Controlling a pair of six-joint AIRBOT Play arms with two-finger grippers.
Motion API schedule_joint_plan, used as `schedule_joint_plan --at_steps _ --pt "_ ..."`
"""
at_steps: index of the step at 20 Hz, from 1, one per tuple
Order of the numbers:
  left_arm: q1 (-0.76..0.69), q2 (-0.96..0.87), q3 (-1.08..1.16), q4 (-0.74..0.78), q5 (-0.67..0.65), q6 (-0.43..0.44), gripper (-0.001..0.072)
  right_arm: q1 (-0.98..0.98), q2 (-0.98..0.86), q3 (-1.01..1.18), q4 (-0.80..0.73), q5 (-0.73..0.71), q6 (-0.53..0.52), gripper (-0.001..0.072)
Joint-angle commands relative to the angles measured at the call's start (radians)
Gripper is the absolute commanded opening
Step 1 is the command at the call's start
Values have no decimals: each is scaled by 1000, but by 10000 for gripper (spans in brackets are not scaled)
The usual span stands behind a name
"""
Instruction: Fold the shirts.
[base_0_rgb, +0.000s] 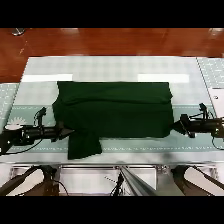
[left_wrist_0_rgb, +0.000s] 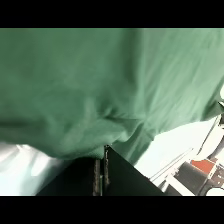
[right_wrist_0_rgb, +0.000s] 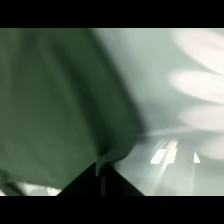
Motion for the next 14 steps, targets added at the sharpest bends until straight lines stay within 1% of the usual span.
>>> schedule_joint_plan --at_steps 1,2,4,6,8,11,14 --pt "0 1 87 -77 -78 6 25 43 -4 109 19 53 -16 25" --pt "0 1 131 -109 -97 17 25 50 -4 161 17 67 -2 24" --pt "0 0 240 -116 -89 0 25 56 -5 258 10 69 34 24" --pt "-3 -14 340 -84 -40 -85 24 56 -9 333 10 61 94 25" --pt "-18 -51 436 -65 13 -128 24 59 -34 391 55 59 96 25" --pt "-73 -178 610 -63 20 -147 24 116 -112 479 53 26 95 24" --pt "-136 -352 797 -63 21 -203 24 176 -208 562 56 -60 115 24"
